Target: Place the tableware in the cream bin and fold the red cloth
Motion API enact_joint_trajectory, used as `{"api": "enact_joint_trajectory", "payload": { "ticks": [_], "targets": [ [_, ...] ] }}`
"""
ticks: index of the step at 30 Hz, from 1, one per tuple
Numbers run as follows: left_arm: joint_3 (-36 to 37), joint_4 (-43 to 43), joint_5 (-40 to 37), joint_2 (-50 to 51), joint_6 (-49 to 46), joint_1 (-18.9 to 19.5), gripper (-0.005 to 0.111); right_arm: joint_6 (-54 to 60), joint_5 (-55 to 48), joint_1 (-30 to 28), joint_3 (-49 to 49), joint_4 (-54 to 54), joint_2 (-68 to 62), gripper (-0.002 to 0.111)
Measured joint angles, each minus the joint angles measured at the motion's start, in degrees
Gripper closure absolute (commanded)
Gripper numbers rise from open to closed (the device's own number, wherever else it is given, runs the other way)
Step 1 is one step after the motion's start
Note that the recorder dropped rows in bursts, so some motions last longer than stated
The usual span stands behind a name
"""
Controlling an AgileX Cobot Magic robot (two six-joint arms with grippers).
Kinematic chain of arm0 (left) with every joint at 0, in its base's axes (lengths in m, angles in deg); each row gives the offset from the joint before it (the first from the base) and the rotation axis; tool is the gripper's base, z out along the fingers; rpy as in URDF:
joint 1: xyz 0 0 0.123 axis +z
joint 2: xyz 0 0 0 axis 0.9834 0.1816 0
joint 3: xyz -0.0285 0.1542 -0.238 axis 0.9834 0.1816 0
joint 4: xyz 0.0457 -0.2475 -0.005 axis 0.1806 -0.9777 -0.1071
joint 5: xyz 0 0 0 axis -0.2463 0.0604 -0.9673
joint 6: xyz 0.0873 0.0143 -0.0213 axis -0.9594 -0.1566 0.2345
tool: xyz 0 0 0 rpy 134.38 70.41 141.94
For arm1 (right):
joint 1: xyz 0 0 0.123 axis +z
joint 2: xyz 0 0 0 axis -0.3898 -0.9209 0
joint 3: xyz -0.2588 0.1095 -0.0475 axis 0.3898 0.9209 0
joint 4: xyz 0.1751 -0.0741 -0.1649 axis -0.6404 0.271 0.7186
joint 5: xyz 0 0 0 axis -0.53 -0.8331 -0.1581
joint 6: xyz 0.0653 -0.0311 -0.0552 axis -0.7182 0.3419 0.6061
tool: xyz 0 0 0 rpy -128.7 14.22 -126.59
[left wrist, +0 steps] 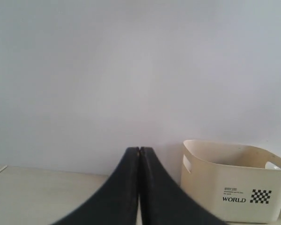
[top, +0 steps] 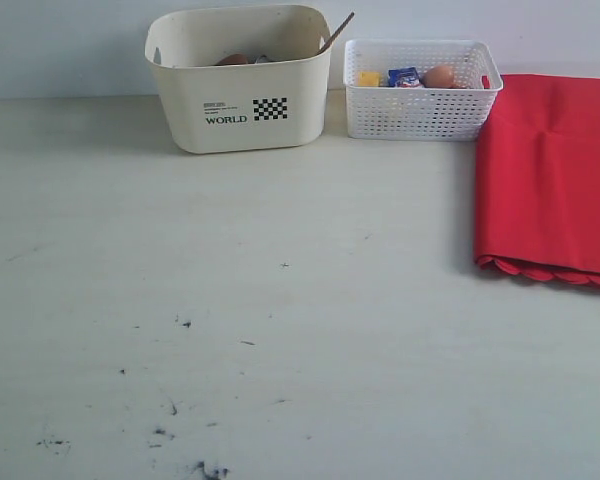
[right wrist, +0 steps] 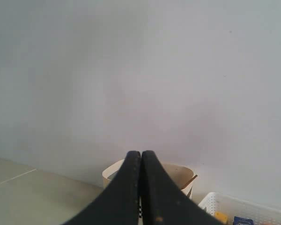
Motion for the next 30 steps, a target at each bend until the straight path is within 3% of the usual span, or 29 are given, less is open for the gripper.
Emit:
{"api": "enact_joint_trajectory", "payload": {
  "ticks": [15,30],
  "targets": [
    [0.1,5.4,-17.1,-4.6,2.8,5.0,0.104,0.0,0.0,0.0,0.0,0.0,0.1,0.108],
    [0.1,6.0,-18.8,-4.6,2.8,5.1,0.104,0.0,0.0,0.0,0.0,0.0,0.1,0.108]
  ]
}}
